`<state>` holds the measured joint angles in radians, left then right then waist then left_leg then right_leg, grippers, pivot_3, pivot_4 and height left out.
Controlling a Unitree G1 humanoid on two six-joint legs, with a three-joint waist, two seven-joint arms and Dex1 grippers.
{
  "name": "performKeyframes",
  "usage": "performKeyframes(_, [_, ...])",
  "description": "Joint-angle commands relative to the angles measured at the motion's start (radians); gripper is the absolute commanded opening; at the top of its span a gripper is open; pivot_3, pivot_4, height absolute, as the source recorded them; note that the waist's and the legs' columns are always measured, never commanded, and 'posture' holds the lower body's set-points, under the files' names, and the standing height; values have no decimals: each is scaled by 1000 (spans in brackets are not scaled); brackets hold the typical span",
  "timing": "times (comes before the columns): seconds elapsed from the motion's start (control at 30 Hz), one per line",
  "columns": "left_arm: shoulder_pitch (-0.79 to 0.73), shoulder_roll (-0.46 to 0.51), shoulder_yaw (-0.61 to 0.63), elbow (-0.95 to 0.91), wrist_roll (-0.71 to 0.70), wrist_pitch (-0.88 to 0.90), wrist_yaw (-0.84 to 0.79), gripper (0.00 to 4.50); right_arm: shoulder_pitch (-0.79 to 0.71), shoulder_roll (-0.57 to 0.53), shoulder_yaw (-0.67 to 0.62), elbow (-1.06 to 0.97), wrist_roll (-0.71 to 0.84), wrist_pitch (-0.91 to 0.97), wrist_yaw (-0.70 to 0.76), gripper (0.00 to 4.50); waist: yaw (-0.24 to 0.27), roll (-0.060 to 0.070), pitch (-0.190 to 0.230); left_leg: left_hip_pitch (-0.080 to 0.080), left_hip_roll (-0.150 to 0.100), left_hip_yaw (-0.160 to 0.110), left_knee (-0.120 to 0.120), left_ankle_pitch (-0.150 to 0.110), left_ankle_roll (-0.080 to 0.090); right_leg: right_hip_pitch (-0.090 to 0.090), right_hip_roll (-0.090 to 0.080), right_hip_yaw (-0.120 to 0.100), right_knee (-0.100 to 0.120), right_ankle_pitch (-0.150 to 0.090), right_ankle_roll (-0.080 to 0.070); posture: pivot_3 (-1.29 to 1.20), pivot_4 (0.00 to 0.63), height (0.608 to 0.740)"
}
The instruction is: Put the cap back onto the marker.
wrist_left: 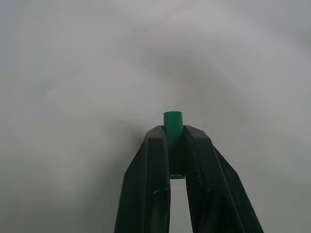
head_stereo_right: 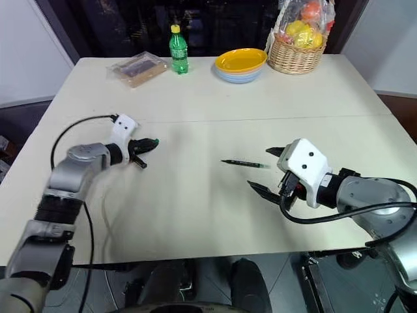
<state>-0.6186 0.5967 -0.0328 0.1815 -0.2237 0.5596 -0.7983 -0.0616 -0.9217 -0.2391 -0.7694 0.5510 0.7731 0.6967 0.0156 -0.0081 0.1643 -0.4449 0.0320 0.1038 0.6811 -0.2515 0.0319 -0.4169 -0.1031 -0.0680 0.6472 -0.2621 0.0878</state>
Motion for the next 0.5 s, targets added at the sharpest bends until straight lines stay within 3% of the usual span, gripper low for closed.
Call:
performKeyframes(0.03, [-49,50,46,-113,-104,-19,-152,28,-19,20,59,64,-36,-72,24,4500,-3,0,0,0,0,1,0,0,1,0,-1,0,-1,0,0,0,150,740])
performKeyframes(0.3, [-81,190,37,-231,-235,36,-406,28,-169,56,190,399,-113,-248,166,4500,-8,1,0,1,0,2,0,-1,2,0,3,-1,-1,0,0,0,150,740])
performKeyframes(0.5, [-54,264,39,-290,-264,50,-478,28,-309,118,260,679,-156,-336,277,4500,-5,1,1,1,0,3,0,-1,2,0,5,0,0,0,1,0,150,740])
